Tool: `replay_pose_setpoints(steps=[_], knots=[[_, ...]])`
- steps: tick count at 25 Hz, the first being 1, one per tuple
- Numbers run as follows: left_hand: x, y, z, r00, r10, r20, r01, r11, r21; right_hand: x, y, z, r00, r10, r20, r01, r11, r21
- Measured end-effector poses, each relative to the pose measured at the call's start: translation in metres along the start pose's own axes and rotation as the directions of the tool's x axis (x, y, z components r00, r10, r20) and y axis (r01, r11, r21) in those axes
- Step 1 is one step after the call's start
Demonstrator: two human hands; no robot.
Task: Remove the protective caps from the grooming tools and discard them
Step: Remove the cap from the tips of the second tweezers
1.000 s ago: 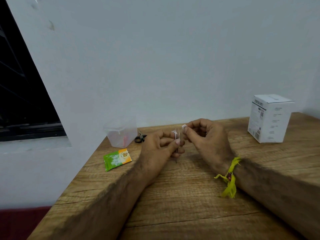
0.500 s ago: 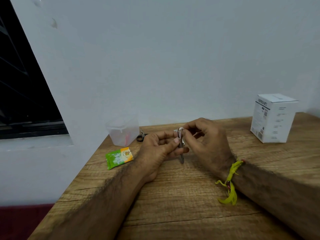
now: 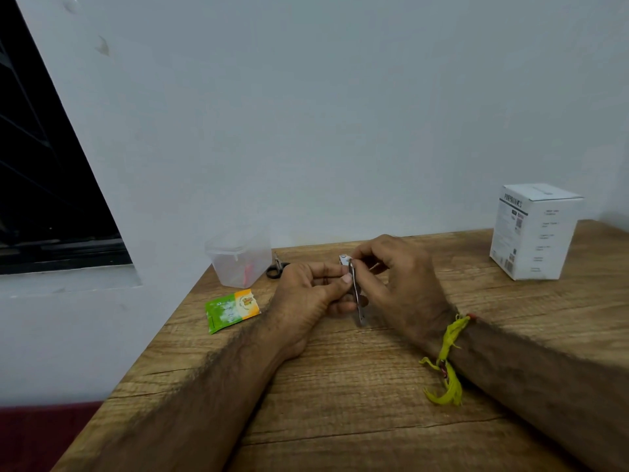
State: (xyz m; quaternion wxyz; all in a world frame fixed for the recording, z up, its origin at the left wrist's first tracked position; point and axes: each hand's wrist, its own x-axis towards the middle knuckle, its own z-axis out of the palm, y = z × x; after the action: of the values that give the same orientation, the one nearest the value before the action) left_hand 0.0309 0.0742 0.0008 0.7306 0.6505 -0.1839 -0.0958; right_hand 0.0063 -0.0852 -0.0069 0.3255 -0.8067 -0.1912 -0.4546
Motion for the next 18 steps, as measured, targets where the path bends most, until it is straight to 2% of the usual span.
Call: replay_pose_setpoints(steps=[4, 10, 14, 18], knots=[[0.0002, -0.0010, -0.0018, 1.000, -0.002, 0.004, 0.002, 0.999, 0.034, 0.0008, 0.0007, -0.0011, 0.999, 0.041, -0.034, -0.040, 0.999, 0.022], [-0.0003, 0.0000, 0.0022, 0.999, 0.039, -0.014, -0.038, 0.997, 0.073, 0.0016, -0.0002, -0.0045, 0.995, -0.024, -0.094, 0.022, 1.000, -0.020], [-0.0016, 0.0007, 0.0042, 0.996, 0.079, -0.040, -0.075, 0.992, 0.099, -0.0010, 0.0003, 0.0002, 0.999, -0.040, 0.031, 0.043, 0.994, -0.101], [0.0004, -0.0023, 0.0026, 0.994, 0.102, -0.050, -0.091, 0.979, 0.181, -0.0006, 0.0035, -0.0013, 0.998, -0.023, 0.066, 0.029, 0.996, -0.087]])
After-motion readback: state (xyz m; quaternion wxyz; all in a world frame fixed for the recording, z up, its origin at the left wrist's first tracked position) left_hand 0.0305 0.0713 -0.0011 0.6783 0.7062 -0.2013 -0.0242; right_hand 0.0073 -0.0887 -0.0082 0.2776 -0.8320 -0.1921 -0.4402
